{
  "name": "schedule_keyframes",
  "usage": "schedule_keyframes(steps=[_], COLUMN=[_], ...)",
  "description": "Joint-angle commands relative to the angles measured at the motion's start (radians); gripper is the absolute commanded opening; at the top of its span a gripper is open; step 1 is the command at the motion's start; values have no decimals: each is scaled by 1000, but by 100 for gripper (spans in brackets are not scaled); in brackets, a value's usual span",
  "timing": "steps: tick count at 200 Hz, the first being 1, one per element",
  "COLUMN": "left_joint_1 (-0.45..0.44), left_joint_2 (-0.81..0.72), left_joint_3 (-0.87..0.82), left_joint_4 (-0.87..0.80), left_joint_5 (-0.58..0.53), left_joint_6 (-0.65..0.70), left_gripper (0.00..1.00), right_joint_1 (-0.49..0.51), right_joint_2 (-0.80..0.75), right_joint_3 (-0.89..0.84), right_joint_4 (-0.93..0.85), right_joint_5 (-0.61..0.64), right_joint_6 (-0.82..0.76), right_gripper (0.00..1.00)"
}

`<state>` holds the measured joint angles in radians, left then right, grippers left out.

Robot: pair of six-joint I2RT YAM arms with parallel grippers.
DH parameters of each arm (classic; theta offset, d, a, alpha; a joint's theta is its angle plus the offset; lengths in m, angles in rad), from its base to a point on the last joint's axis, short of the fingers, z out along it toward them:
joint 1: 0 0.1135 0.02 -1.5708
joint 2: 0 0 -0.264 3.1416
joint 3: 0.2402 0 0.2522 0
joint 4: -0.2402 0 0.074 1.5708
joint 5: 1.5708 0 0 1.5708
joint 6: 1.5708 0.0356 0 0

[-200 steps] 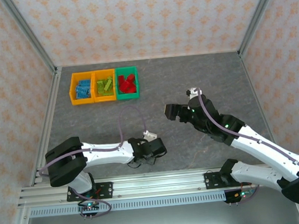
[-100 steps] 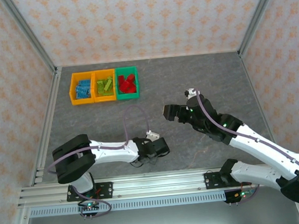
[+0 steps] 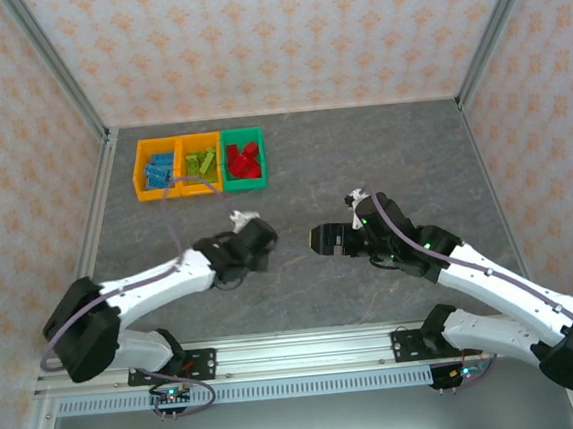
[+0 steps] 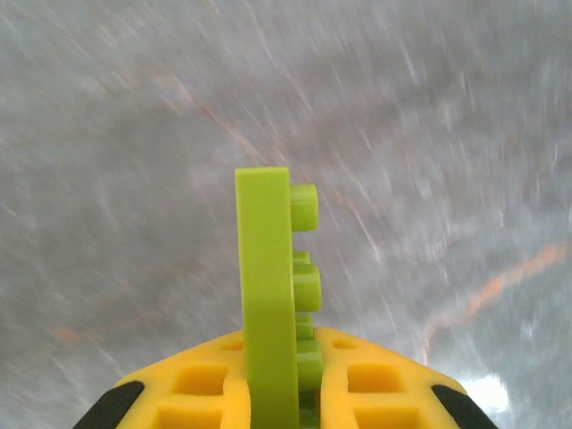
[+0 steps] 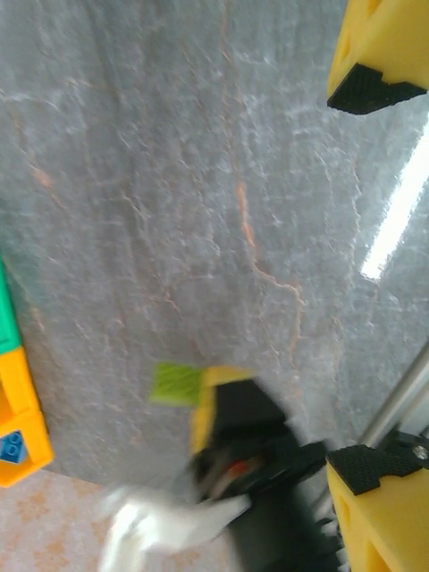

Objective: Sort the legos into containers by color

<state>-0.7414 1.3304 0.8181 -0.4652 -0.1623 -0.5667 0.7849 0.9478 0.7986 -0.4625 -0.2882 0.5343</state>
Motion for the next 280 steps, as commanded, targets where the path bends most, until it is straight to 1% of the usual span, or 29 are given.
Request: schedule_keyframes(steps=[1,20,44,62,73,81,98,130,154,166,171,184,201,206,214,227,234,244,255,262,280], left_joint_1=[200,427,643,759,804,821,824,809,760,749,746,746,746,746,745,739,733,720,701,682,617], left_joint_2=[-38,21,160,299,376,424,500,548,560,573,614,652,664,659,639,587,526,450,356,286,98], left_joint_3=[61,159,323,464,543,598,695,739,747,770,786,825,849,850,838,794,757,696,607,543,390], left_joint_4=[14,34,38,18,4,-12,-57,-34,-26,-34,-45,-70,-88,-90,-87,-70,-61,-48,-21,-2,22], left_joint_5=[109,241,311,351,378,397,411,481,459,460,461,467,479,483,492,495,495,492,492,488,426], left_joint_6=[128,151,155,137,129,134,156,161,179,180,181,188,201,202,204,204,207,203,198,197,197], left_gripper=[10,10,10,10,9,9,9,10,11,13,15,23,44,48,52,54,56,58,62,65,71], right_joint_1=[18,29,46,51,51,51,51,51,51,51,51,51,51,51,51,51,51,50,42,25,-85], right_joint_2=[17,56,93,101,102,103,103,119,141,147,149,150,141,138,134,122,119,113,107,102,94], right_joint_3=[-47,-60,-28,-9,0,6,11,17,30,32,34,38,42,42,43,44,46,52,53,48,28], right_joint_4=[146,216,207,194,191,184,174,170,160,160,160,155,143,138,130,117,105,79,55,47,47], right_joint_5=[-82,-82,-62,-44,-41,-37,-17,-2,-8,-10,-12,-17,-13,-7,11,61,99,169,292,357,463], right_joint_6=[73,105,95,87,84,80,69,62,53,56,55,57,58,58,57,54,50,38,29,27,5], right_gripper=[97,97,97,97,97,97,97,98,97,98,98,98,98,98,98,98,99,100,99,99,99])
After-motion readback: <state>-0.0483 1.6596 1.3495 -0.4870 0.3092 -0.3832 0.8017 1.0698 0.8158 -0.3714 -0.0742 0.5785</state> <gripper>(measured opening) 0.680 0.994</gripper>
